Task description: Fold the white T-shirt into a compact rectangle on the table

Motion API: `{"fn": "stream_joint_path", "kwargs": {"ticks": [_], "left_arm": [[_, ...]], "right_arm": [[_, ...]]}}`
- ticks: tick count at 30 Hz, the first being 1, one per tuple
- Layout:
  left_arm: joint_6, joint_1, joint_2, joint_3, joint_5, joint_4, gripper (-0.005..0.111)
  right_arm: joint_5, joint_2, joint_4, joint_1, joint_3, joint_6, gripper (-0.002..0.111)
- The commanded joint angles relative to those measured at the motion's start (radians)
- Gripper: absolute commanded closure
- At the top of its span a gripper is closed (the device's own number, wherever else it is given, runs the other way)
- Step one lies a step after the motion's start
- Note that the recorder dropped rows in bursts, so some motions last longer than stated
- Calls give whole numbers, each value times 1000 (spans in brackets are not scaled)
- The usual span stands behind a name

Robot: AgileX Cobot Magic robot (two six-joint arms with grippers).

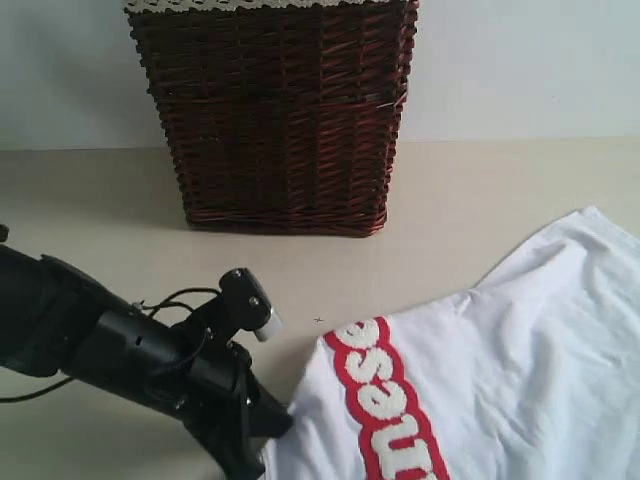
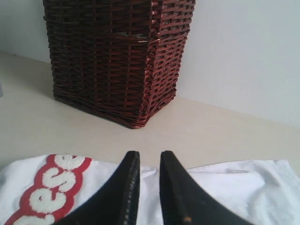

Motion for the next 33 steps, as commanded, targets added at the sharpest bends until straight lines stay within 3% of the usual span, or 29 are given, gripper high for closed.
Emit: {"fn": "stream_joint_path", "kwargs": {"ticks": [1,7,12,16,23,28,33], "left_arm": [[54,27,2,-95,-124,-26,107],[123,49,0,-248,-215,2,107],[176,49,-11,-279,-215,49,107],[176,49,-19,-276,-117,217,107],[173,46,-17,-254,197,545,107],[173,46,-17,-202,400,573,107],[173,45,-3,-148,413,559,102]], "right_arm": [[-1,-7,-4,2,5,-1,91],[-1,-7,-4,2,5,-1,91],[-1,-7,-4,2,5,-1,91],[-1,-7,-4,2,5,-1,91],[-1,-7,-4,2,5,-1,91],[-1,-7,-4,2,5,-1,91],[-1,-7,-4,2,5,-1,91]]}}
